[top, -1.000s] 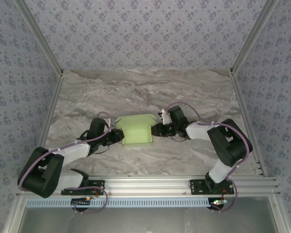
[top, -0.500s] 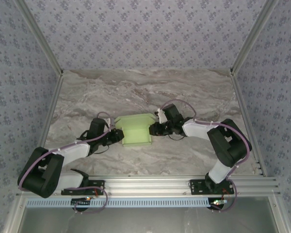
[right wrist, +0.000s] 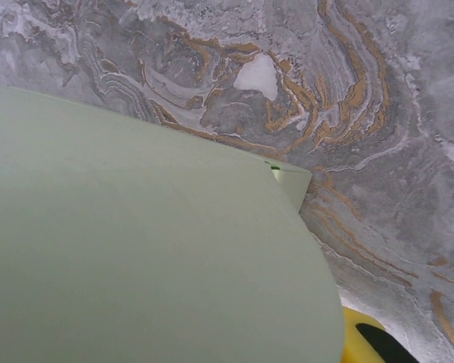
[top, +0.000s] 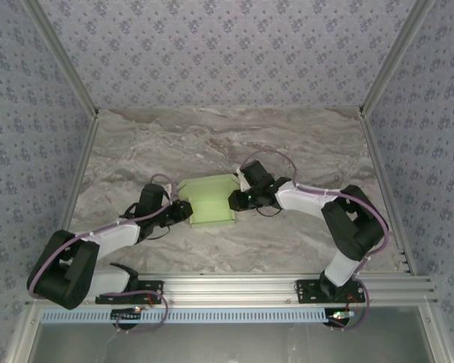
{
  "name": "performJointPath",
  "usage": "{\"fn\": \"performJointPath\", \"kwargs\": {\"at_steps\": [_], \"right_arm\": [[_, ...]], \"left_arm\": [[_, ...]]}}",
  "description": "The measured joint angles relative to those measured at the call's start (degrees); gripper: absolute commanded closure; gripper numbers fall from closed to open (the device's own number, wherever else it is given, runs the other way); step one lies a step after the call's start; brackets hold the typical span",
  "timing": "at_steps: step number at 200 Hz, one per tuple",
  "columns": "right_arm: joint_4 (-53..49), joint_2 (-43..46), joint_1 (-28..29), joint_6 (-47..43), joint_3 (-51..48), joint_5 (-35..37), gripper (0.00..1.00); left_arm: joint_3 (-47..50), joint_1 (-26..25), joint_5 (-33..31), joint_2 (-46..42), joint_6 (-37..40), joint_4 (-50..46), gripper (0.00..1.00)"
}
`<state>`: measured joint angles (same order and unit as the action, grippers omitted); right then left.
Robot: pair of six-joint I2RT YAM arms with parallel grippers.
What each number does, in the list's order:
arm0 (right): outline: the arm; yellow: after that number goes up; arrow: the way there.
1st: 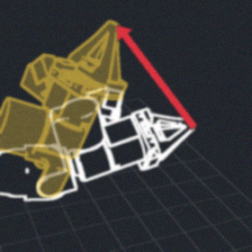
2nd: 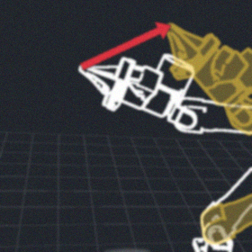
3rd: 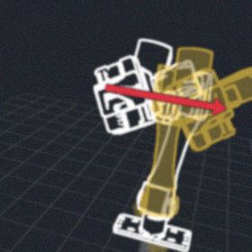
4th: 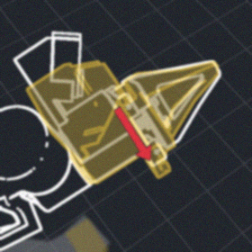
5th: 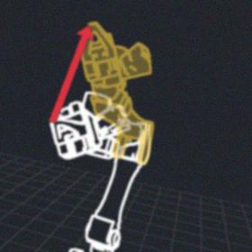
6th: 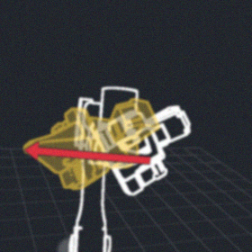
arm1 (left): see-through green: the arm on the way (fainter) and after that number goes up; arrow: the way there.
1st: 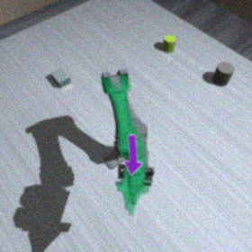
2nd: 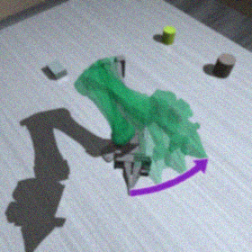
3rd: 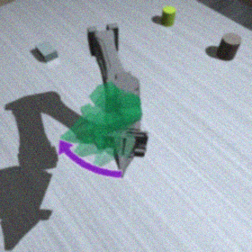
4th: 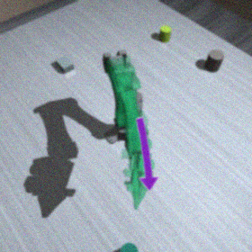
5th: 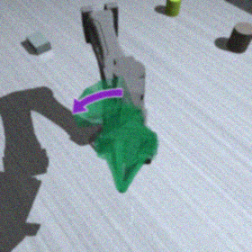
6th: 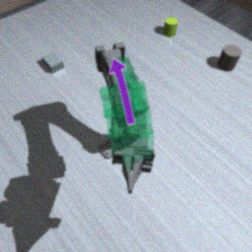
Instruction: Fold the paper box
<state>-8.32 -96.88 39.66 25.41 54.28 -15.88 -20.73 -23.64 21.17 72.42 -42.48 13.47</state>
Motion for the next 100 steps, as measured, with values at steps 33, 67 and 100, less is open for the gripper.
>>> {"fn": "performJointPath", "kwargs": {"at_steps": [33,67,100], "right_arm": [[-0.3,-0.4,0.5,-0.2,0.7,1.8,0.81],[-0.6,-0.4,1.0,-0.2,0.9,2.9,0.83],[-1.8,-0.9,1.9,-0.2,2.2,5.6,0.83]], "left_arm": [[0.0,0.0,-0.2,0.0,0.0,0.0,0.79],[0.0,0.0,-0.2,-0.1,0.0,0.0,0.79],[0.0,0.0,-0.6,-0.3,0.0,-0.2,0.79]]}}
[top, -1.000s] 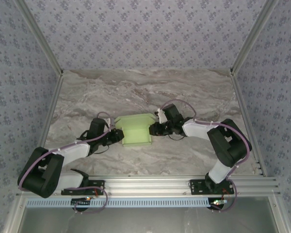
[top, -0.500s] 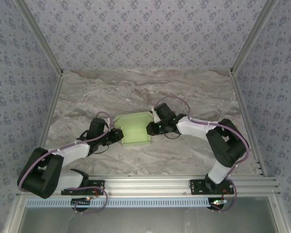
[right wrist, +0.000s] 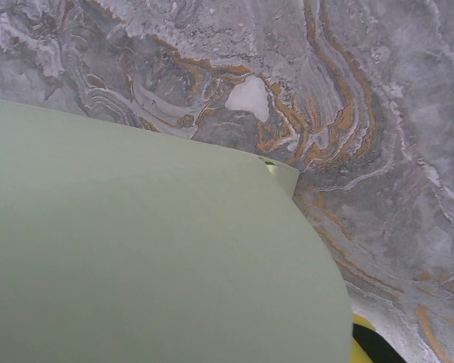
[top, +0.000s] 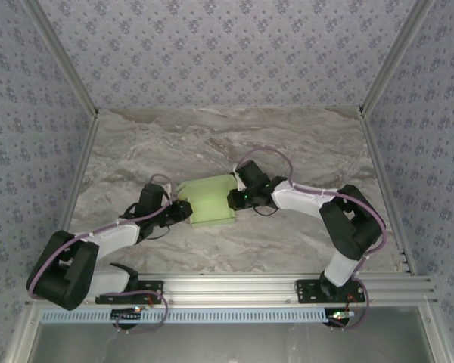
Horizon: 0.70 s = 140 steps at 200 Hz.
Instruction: Fold the paper box
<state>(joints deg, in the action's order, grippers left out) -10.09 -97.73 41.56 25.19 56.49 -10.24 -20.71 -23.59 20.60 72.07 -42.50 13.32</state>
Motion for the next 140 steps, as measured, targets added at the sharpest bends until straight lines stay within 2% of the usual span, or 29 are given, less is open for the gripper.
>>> {"fn": "performJointPath", "kwargs": {"at_steps": [37,99,140], "right_arm": [[0.0,0.6,-0.5,0.4,-0.4,-0.2,0.79],[4.2,3.4,-5.1,3.8,-5.9,-9.4,0.73],[5.9,6.3,-7.2,4.4,-8.3,-13.0,0.70]], "left_arm": [[0.0,0.0,0.0,-0.1,0.0,0.0,0.79],[0.0,0.0,0.6,-0.4,0.0,-0.1,0.79],[0.0,-0.1,0.7,-0.4,0.0,-0.1,0.79]]}}
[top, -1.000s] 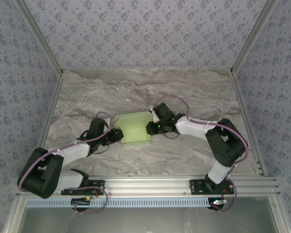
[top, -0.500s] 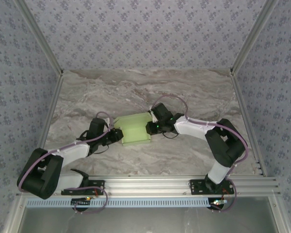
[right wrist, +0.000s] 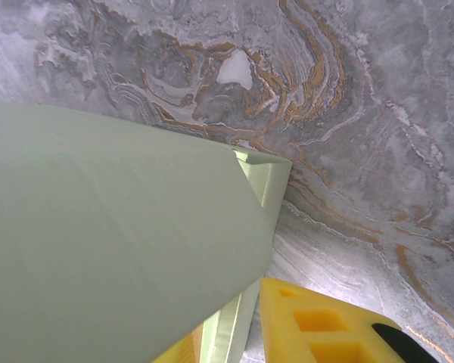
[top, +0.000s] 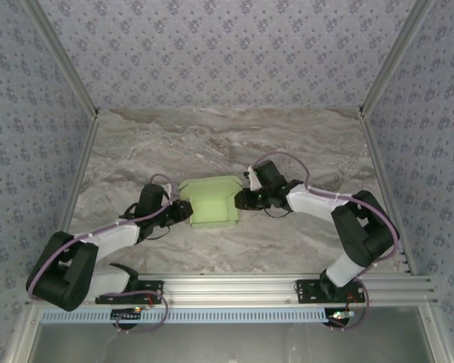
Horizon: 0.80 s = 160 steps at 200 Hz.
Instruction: Fold the paper box
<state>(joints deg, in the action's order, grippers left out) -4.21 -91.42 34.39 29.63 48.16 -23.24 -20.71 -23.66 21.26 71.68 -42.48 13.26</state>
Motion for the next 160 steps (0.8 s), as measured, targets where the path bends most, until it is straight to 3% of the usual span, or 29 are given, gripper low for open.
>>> {"fn": "performJointPath", "kwargs": {"at_steps": [86,160], "right_arm": [[3.8,1.4,-1.7,0.9,-3.4,-5.6,0.60],[9.9,-2.9,-1.7,3.5,-5.6,-9.4,0.69]], "left_arm": [[0.0,0.0,0.0,0.0,0.0,0.0,0.79],[0.0,0.0,0.0,0.0,0.0,-0.1,0.79]]}}
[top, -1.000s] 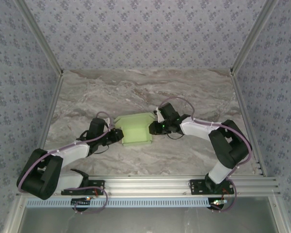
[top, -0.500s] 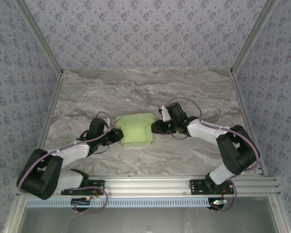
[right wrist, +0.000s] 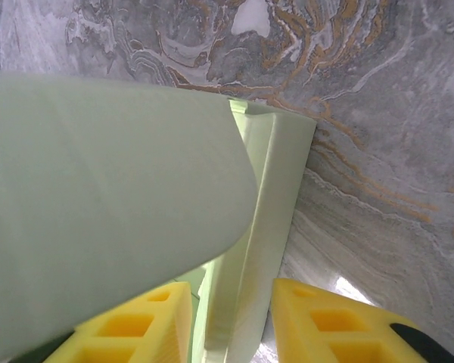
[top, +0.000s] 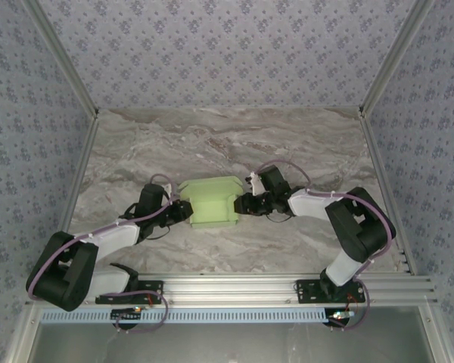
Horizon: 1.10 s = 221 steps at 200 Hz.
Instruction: Fold the paper box
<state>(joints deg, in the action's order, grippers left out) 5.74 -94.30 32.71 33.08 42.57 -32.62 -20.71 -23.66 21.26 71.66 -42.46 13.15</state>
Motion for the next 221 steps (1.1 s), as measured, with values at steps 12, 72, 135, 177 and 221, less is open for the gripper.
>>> {"fn": "performJointPath", "kwargs": {"at_steps": [12,72,135,177,221], "right_arm": [[0.6,0.0,0.0,0.3,0.0,-0.2,0.71],[1.4,0.0,0.1,0.6,0.0,-0.2,0.76],[0.5,0.2,1.4,0.6,0.1,2.9,0.82],[-3.2,0.9,3.3,0.6,1.9,7.4,0.83],[-6.9,0.9,5.7,0.6,4.2,12.5,0.85]], "left_arm": [[0.0,0.0,0.0,0.0,0.0,-0.1,0.79],[0.0,0.0,0.0,0.0,0.0,-0.1,0.79],[0.0,0.0,0.0,0.0,0.0,-0.1,0.79],[0.0,0.0,0.0,0.0,0.0,-0.1,0.79],[0.3,0.0,0.0,0.0,0.0,-0.1,0.79]]}}
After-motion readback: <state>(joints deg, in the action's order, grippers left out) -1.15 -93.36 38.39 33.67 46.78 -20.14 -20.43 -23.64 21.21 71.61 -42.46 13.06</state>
